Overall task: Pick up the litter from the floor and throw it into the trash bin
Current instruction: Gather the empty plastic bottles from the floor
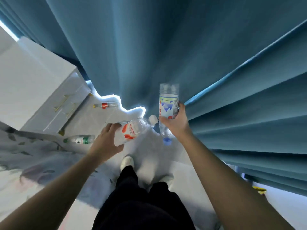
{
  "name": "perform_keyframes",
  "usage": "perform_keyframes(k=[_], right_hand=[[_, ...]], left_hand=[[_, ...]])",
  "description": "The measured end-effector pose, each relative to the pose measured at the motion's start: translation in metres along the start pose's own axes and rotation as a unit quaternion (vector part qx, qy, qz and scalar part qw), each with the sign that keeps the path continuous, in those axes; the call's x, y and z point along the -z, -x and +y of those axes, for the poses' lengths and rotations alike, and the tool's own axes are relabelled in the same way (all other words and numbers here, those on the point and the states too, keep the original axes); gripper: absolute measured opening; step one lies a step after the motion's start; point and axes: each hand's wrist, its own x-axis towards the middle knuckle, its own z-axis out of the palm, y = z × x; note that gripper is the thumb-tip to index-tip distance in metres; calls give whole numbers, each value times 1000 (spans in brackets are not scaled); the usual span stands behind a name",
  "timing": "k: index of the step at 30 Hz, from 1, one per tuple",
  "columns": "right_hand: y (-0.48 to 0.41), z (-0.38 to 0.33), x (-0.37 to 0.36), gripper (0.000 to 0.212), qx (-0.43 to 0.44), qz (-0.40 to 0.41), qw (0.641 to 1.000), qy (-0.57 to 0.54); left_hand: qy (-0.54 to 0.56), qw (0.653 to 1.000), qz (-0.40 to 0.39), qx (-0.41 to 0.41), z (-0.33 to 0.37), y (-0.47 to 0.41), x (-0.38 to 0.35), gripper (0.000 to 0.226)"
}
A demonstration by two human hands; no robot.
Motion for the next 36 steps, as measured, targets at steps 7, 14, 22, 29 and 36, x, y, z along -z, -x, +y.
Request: perform_keyframes(k=[7,14,22,29,36], right_hand=[[46,-14,84,65,25,71,994,-82],[113,27,183,66,57,139,983,-101],[178,106,289,68,60,219,968,-105],[224,166,359,68,30,294,943,-149],[266,230,414,71,-30,373,909,-180]], left_hand=[[77,993,49,-77,76,3,-12,71],[120,981,58,-142,177,21,-46,60],[212,965,21,-154,273,66,-138,57],[244,947,-24,-210,359,100,-191,55],[196,934,-112,-277,430,111,-250,50]])
